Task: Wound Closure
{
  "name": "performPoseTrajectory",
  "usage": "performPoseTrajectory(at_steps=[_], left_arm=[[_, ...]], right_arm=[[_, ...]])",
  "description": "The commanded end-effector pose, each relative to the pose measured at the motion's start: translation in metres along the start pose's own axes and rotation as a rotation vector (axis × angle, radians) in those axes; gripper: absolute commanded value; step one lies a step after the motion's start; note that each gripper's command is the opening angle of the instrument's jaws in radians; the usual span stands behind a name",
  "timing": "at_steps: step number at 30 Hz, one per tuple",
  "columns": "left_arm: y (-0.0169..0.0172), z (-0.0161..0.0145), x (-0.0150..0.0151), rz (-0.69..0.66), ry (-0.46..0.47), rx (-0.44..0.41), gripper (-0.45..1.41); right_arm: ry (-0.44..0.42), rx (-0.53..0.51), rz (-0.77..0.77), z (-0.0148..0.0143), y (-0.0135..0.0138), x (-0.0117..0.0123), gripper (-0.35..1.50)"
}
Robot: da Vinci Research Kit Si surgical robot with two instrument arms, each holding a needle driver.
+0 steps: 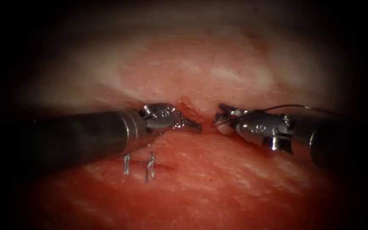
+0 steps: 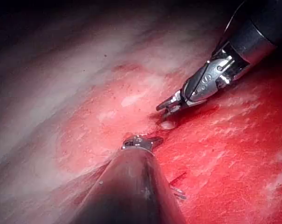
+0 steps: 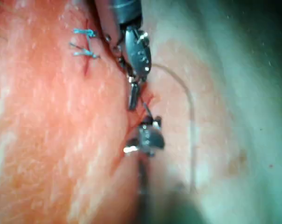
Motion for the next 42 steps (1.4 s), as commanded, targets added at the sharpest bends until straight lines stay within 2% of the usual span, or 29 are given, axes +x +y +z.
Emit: performPoseTrajectory(at_steps=[1, 19, 25, 31, 35, 41, 42], left_arm=[[-0.0001, 0.0009, -0.0002, 0.000, 0.001, -0.002, -0.35], [-0.0004, 0.0018, -0.0006, 0.005, -0.007, -0.004, -0.35], [-0.0005, 0.0020, -0.0008, 0.007, -0.011, -0.006, -0.35], [-0.0006, 0.0019, -0.0009, 0.008, -0.011, -0.007, -0.35], [-0.0006, 0.0019, -0.0009, 0.008, -0.011, -0.008, -0.35], [-0.0006, 0.0019, -0.0009, 0.008, -0.011, -0.008, -0.35], [-0.0006, 0.0019, -0.0009, 0.008, -0.011, -0.008, -0.35]], right_arm=[[0.003, 0.000, 0.000, 0.0011, -0.0002, 0.0000, -0.35], [-0.004, 0.011, 0.065, 0.0013, 0.0020, 0.0002, -0.35], [-0.004, 0.009, -0.073, 0.0013, 0.0022, 0.0014, -0.35], [-0.013, 0.000, -0.104, 0.0014, 0.0029, 0.0031, -0.35], [-0.013, 0.001, -0.104, 0.0012, 0.0028, 0.0033, -0.35], [-0.014, 0.004, -0.011, 0.0011, 0.0030, 0.0029, -0.35], [-0.003, 0.014, 0.049, 0.0012, 0.0031, 0.0028, -0.35]])
